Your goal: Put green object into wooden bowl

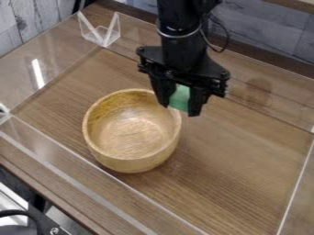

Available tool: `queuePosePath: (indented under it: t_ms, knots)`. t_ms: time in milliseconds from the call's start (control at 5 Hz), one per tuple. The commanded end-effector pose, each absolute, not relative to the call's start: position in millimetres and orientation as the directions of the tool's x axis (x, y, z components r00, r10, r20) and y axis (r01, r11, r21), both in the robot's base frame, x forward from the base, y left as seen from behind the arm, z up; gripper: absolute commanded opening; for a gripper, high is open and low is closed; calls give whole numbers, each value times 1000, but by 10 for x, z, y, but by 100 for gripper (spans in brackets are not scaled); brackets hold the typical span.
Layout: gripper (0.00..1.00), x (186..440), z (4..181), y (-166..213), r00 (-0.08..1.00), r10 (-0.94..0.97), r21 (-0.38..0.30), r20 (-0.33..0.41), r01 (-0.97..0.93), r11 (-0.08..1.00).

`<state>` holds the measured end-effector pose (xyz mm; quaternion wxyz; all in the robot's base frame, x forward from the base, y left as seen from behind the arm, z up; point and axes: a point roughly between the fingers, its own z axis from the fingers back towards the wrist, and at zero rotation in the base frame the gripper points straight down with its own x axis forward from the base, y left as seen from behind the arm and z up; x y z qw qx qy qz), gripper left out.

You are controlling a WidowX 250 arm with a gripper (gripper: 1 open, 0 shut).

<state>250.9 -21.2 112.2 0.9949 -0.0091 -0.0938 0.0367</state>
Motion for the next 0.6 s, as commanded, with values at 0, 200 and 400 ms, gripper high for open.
queuePosePath:
  t_ms: [0, 200, 400]
  knots:
    - [0, 2557, 1220, -180, 973, 71, -21, 218, -68, 997]
    - [0, 2577, 1136, -226, 975, 63, -16, 215, -61, 998]
    - [0, 2595, 1056, -280, 976, 57, -12, 212, -56, 998]
